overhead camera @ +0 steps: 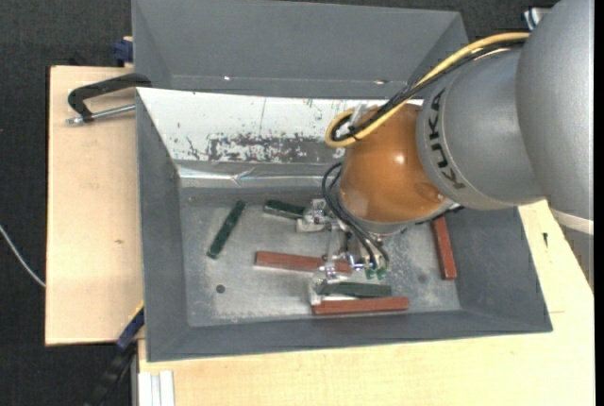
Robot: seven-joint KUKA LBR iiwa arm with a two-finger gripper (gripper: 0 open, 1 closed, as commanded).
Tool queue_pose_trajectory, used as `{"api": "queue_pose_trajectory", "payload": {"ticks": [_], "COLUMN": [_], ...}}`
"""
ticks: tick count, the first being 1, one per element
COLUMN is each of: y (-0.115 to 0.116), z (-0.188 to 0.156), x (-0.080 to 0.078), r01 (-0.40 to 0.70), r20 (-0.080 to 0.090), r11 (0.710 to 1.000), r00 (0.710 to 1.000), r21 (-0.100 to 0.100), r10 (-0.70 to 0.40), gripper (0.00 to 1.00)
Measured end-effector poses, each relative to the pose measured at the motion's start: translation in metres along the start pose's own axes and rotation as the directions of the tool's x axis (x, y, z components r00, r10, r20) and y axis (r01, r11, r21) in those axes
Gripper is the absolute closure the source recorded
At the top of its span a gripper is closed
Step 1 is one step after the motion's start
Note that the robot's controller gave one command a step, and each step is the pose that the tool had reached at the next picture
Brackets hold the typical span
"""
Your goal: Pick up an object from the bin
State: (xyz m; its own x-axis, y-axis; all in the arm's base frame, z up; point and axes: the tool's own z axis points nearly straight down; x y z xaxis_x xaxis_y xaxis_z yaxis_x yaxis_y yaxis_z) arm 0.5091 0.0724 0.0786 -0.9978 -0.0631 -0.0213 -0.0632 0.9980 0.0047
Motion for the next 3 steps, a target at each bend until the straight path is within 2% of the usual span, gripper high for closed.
{"api": "queue_pose_trajectory", "payload": {"ticks": [1,3], "y": [0.0007,0.001], "z": [0.0003,-0.0011], "x": [0.0056,0.0048], "r01": [0.002,0.002], "r20": [-0.019,-0.016], "r11": [1.0,1.0], "r00": [1.0,1.0], "r21": [0.0,0.0], "r10": [-0.002,-0.002], "gripper": [1.0,1.0]}}
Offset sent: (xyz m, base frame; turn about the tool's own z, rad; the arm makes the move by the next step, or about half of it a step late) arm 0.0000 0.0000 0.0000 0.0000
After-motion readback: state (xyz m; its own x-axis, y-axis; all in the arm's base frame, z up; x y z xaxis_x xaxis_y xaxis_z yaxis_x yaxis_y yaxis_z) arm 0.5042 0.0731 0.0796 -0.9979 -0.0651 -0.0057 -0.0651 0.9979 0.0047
